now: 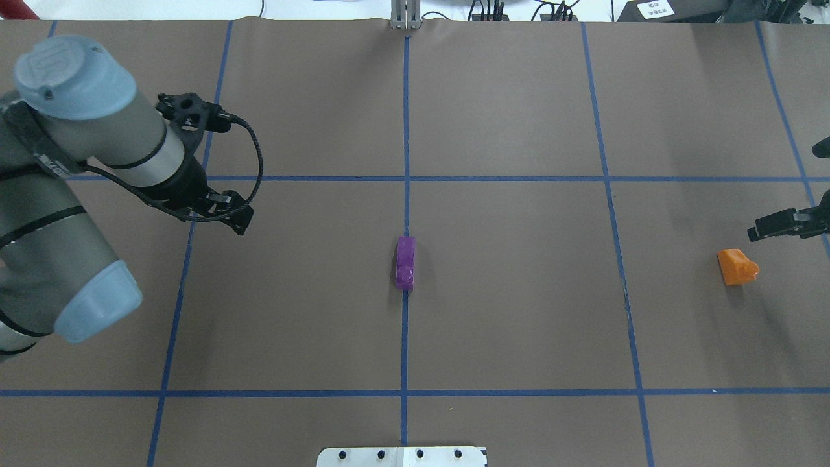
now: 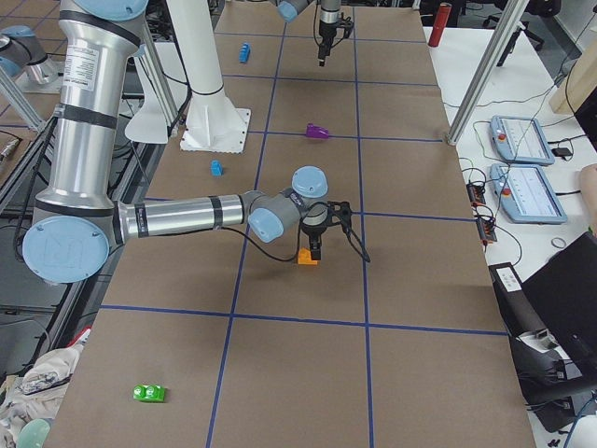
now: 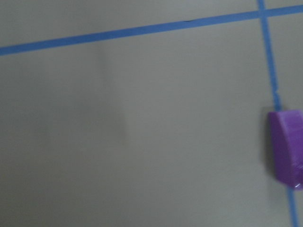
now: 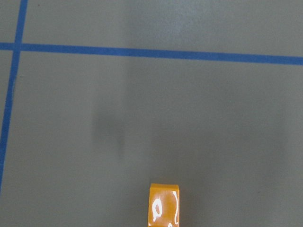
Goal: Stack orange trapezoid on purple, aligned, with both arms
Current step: 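Lower the right gripper onto the orange trapezoid and close it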
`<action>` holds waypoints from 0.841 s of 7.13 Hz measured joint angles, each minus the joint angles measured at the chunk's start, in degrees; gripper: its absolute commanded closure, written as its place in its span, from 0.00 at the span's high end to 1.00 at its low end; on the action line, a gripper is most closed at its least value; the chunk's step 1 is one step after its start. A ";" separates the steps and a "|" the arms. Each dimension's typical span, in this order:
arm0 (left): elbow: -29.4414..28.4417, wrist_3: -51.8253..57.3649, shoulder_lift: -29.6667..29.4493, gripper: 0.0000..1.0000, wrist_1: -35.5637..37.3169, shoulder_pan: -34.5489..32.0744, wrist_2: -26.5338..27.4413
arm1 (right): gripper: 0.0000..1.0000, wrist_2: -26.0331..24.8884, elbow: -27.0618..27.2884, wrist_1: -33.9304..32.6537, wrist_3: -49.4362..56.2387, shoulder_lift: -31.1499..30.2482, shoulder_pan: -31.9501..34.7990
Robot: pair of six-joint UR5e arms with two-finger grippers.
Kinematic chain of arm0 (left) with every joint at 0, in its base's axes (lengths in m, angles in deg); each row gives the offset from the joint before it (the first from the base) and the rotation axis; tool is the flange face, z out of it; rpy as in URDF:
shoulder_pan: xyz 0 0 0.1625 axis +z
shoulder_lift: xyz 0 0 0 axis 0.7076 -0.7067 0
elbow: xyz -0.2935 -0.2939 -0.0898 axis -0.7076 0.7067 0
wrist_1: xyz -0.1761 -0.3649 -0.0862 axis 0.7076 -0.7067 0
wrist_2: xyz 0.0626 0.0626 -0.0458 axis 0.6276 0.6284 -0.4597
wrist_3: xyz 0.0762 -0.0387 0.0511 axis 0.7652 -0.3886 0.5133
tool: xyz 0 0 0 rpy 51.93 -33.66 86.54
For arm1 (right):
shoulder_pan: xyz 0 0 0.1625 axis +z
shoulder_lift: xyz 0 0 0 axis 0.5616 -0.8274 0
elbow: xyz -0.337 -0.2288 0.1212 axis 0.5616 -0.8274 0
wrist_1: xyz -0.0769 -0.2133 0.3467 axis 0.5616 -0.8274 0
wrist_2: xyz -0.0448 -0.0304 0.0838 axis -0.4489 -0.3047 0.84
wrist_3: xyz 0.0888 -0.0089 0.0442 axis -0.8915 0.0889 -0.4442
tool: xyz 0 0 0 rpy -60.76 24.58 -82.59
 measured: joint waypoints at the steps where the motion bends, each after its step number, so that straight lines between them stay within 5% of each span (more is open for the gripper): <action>1: 0.34 2.76 1.48 1.00 0.04 -1.64 -0.78 | 1.00 -2.41 -0.56 1.14 -2.76 -0.28 -2.81; 2: 0.56 3.88 2.11 1.00 0.07 -2.30 -1.11 | 0.93 -3.83 -1.66 2.60 -3.94 -0.35 -4.81; 3: 0.77 4.26 2.35 1.00 0.09 -2.52 -1.19 | 0.73 -4.42 -3.06 4.45 -4.18 -0.37 -5.91; 6: 0.90 4.35 2.46 1.00 0.05 -2.61 -1.18 | 0.67 -4.41 -5.48 5.87 -4.10 -0.22 -6.94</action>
